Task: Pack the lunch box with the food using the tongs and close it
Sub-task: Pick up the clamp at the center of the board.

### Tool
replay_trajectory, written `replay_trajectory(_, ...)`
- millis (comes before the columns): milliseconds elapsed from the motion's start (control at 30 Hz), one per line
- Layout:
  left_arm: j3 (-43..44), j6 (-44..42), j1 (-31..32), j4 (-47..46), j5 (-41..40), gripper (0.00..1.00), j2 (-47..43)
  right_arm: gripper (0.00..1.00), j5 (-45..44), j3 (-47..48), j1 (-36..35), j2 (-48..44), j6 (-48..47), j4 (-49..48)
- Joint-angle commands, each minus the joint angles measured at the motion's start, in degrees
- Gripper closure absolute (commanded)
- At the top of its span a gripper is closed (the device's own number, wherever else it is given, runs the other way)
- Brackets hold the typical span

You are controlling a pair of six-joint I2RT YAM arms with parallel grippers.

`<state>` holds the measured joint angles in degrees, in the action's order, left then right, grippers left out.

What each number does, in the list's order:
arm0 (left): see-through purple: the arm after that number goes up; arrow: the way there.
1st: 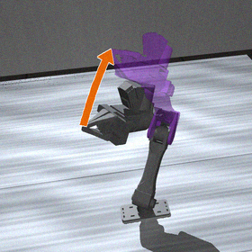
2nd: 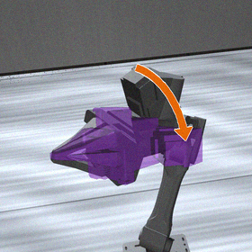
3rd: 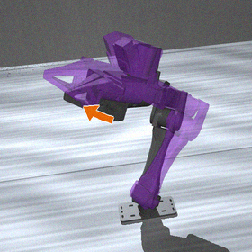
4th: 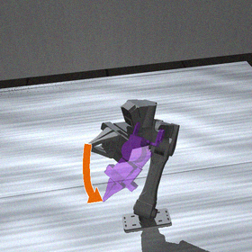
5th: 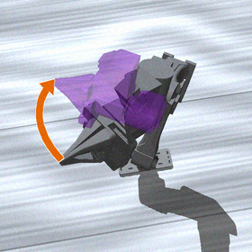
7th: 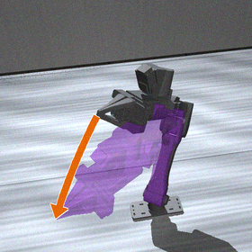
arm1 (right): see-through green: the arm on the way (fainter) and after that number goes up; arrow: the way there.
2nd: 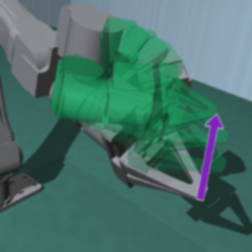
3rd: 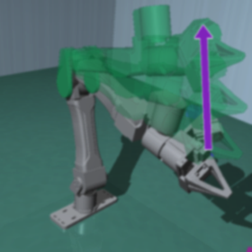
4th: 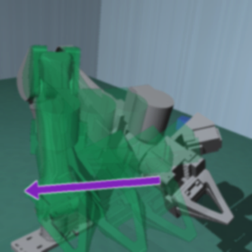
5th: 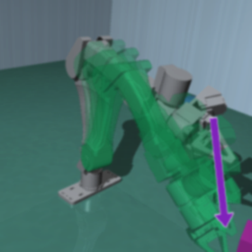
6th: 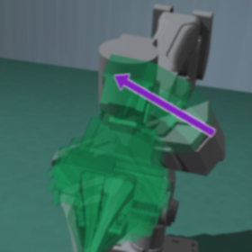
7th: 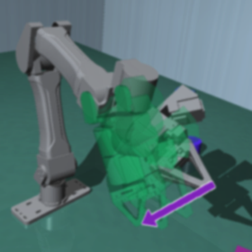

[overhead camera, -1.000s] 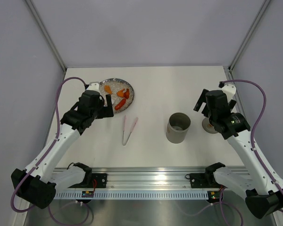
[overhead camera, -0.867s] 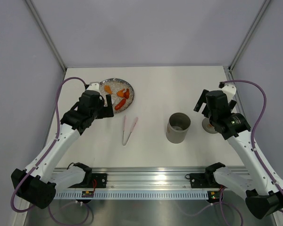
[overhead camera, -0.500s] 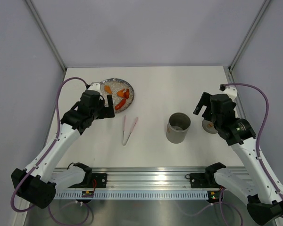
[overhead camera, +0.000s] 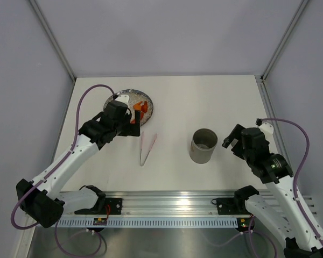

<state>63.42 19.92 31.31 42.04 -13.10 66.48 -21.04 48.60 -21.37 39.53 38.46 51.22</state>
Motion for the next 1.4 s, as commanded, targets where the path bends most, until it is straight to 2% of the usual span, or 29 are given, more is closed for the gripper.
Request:
replay_trajectory(0, 1.9, -0.3, 0.0, -1.0, -1.1, 0.01, -1.4, 0.01, -2.7, -0.9, -0.3, -1.2, 12.3, 3.4)
replay_trajectory(200, 2.7, 1.2, 0.0, -0.6, -0.3, 0.01, -1.3, 0.01, 3.9, -10.1, -0.3, 1.9, 24.0, 1.6)
replay_trajectory(533, 1.6, 1.3, -0.1, -1.0, -0.1, 0.01, -0.6, 0.00, 17.5, -19.9, -0.3, 7.4, 26.9, -14.5)
replay_trajectory(733, 1.6, 1.3, 0.0, -1.3, -1.1, 0.01, -0.3, 0.01, 15.1, -16.5, -0.3, 13.8, 20.3, -27.0)
replay_trajectory(967, 0.2, 2.7, -0.1, -2.8, -1.8, 0.01, 1.5, 0.00, 20.0, -7.8, -0.6, 28.2, 19.9, -40.2)
replay_trajectory(1100, -0.2, 5.4, 0.0, -2.1, -1.7, 0.01, 4.3, 0.01, 18.7, -1.6, -0.7, 34.9, 17.7, -39.3)
replay_trajectory(1367, -5.9, 8.4, 1.2, -4.3, -0.3, 0.01, 4.0, 0.01, 8.3, 0.3, -0.6, 27.3, 7.5, -29.7)
